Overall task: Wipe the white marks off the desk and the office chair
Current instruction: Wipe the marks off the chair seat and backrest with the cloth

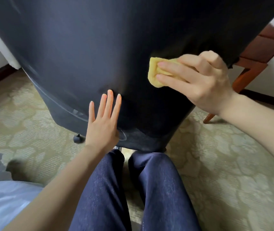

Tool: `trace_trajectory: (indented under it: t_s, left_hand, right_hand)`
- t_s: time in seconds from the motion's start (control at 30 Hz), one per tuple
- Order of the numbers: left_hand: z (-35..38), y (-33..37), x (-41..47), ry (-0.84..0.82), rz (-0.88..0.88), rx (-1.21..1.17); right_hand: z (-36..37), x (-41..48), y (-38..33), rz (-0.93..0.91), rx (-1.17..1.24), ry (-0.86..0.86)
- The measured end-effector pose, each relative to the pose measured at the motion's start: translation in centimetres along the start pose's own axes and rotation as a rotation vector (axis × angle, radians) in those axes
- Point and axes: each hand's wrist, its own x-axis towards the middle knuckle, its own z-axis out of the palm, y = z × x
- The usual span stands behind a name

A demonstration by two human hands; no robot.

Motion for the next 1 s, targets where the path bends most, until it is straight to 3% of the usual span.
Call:
trace_trajectory:
  t_s: [0.2,0.37,0.57,0.83,1.0]
  left_hand:
    - [1.5,-1.0,0.5,0.094,0.031,0.057]
    - [2.4,-1.6,0.9,0.156,0.042,0.019]
    - [3.1,-2.0,1.1,0.198,0.069,0.022]
    - [2.7,-1.5,0.8,0.188,0.065,-0.035]
    - [1.8,-2.8,0.1,0.156,0.118,-0.104]
  right_hand:
    - [3.9,-2.4,-4.3,0.032,0.089,-0.023]
    - [6.4,-7.4,-9.3,-0.144,0.225,-0.261]
    - [9.0,-10.5,-14.7,-0.230,0.320,-0.494]
    - [9.1,-8.9,-14.5,-0.350,0.385,-0.586]
    - [7.1,-4.6,-10.7,-0.340,0.254,-0.499]
